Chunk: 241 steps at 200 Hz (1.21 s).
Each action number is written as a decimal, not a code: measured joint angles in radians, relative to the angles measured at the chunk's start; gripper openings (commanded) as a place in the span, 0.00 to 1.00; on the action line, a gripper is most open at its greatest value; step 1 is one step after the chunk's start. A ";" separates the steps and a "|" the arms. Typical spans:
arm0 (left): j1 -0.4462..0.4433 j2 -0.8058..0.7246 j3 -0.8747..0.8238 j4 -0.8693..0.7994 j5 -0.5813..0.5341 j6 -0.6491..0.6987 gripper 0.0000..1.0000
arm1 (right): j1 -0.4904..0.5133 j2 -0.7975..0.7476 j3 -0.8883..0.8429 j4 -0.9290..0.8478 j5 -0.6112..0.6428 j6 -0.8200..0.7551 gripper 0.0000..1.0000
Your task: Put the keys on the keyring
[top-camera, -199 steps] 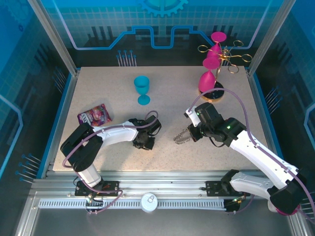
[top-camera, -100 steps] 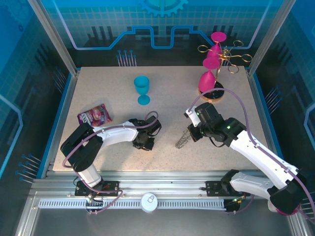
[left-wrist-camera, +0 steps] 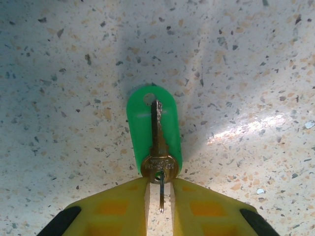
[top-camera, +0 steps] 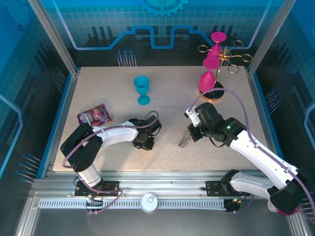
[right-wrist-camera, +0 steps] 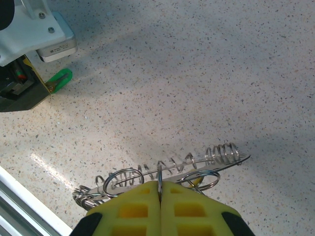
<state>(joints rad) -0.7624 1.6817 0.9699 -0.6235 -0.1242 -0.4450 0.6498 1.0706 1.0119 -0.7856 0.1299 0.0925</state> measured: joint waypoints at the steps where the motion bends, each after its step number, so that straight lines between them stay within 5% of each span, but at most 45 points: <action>1: 0.000 0.000 0.000 0.000 0.000 0.000 0.18 | 0.000 0.000 0.000 0.000 0.000 0.000 0.00; 152: -0.008 -0.023 0.004 0.000 -0.031 0.009 0.00 | 0.000 0.000 0.000 -0.003 -0.002 0.000 0.00; 241: -0.035 -0.425 -0.089 0.140 -0.157 0.190 0.00 | 0.005 0.030 -0.008 0.062 -0.134 -0.052 0.00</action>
<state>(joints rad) -0.7971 1.2564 0.8806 -0.4835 -0.2813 -0.2546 0.6544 1.1004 1.0035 -0.7238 -0.0044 0.0402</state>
